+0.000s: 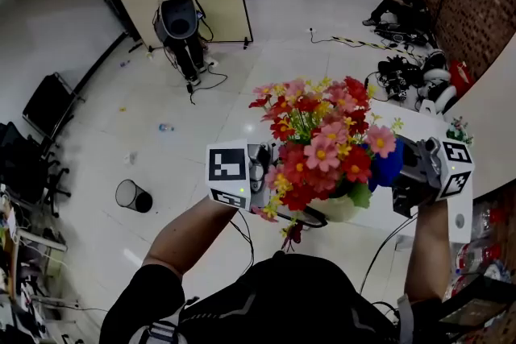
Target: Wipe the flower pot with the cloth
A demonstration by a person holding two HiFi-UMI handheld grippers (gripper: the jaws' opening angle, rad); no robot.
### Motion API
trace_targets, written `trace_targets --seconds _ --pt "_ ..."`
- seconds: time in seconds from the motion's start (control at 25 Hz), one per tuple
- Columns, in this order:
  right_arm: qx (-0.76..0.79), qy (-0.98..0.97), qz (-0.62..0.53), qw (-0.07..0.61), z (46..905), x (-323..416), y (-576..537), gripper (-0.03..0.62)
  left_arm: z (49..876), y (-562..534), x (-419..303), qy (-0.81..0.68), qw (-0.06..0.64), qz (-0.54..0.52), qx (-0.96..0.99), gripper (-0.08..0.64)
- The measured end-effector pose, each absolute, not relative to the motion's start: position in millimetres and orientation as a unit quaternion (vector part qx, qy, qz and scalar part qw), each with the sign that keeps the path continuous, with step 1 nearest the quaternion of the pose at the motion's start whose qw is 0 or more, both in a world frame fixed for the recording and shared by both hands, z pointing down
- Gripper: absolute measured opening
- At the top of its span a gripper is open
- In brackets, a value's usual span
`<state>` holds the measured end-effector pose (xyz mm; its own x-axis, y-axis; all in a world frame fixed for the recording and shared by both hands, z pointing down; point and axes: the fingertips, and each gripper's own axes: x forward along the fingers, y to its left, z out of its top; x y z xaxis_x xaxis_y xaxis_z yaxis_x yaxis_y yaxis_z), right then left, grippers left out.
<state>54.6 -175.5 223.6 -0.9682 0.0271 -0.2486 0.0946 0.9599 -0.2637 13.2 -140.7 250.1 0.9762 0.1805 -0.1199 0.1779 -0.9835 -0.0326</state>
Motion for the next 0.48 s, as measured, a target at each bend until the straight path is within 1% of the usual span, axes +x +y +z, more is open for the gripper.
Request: trace_targets --seconds 0.28,0.48 --pt "-0.002 0.989 -0.112 0.099 219.4 62.7 -162.4 0.097 252.0 -179.5 15.2 -0.034 0.001 0.055 -0.998 0.576" --pt "-0.044 0.991 -0.072 0.101 214.3 60.3 -161.2 0.097 247.8 -206.8 15.9 0.01 -0.016 0.058 -0.998 0.575"
